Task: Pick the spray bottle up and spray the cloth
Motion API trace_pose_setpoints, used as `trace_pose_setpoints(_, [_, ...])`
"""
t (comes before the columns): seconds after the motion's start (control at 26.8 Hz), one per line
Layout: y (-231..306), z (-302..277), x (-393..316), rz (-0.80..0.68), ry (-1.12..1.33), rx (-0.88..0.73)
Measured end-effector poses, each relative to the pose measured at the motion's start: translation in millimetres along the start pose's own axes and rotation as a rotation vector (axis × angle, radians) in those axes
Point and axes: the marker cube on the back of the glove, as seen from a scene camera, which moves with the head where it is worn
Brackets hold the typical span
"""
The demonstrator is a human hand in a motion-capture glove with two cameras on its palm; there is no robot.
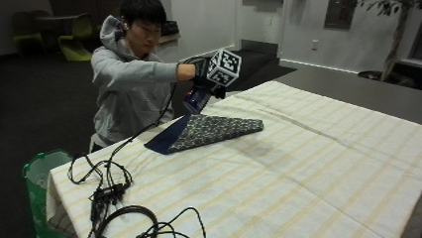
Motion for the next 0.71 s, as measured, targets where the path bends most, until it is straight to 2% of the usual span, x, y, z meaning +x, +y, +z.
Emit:
trace_pose_setpoints(0.15, [-23.4,-18.4,-61.1,-0.188,-0.075,0.184])
trace_pose_setpoints(0.34, [-68.4,-19.7,-107.7,-0.33,-0.168,0.382])
trace_pose_setpoints(0.56, [-120.8,-17.3,-137.3,-0.441,-0.423,0.478])
trace_pose_setpoints(0.71, [-159.7,-3.1,-129.0,-0.455,-0.399,0.501])
